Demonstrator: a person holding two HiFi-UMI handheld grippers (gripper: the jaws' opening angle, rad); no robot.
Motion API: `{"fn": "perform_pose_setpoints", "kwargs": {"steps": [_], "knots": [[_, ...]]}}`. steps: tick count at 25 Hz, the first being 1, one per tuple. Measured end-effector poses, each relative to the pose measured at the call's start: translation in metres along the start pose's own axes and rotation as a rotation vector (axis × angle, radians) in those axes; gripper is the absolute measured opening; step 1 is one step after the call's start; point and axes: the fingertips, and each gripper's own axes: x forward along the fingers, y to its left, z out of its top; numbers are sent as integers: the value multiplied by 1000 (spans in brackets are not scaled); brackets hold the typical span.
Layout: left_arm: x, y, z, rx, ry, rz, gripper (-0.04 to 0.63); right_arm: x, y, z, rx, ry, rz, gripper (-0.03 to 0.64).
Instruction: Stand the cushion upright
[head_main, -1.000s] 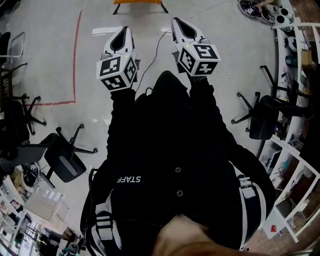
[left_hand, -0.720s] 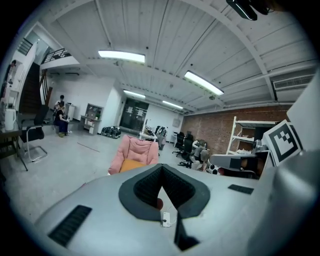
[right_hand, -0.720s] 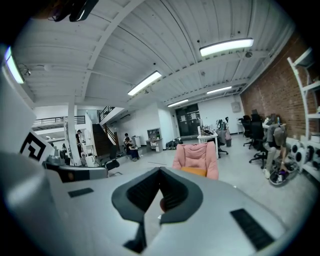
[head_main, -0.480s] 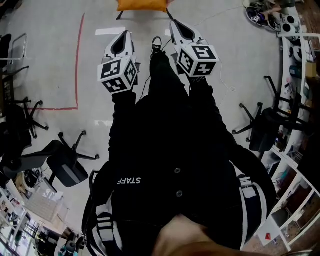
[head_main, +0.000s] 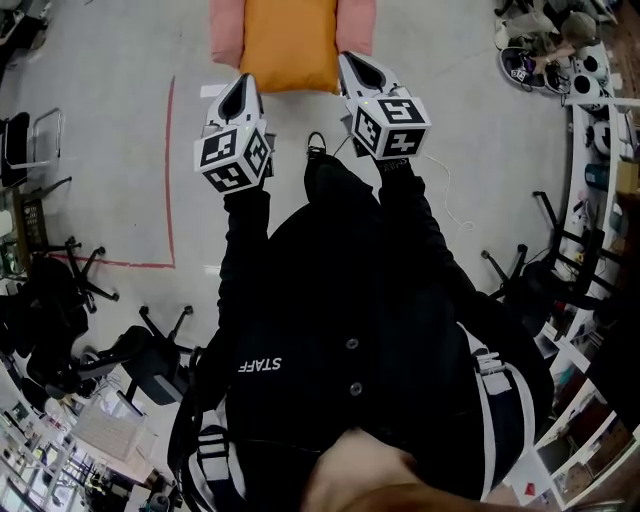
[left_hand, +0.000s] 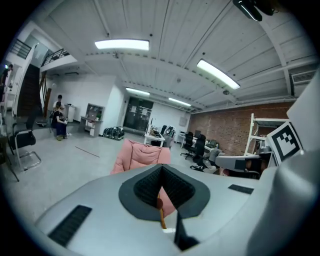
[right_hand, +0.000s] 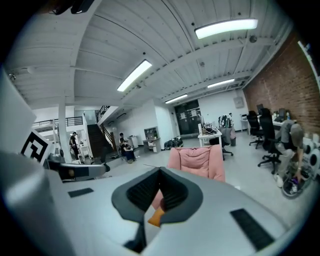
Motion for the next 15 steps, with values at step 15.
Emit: {"fn": "perform_pose_setpoints", "kwargs": {"steps": [15], "knots": [[156,27,15,-45,117,24,2,129,-79,14,23,131,27,14]]}}
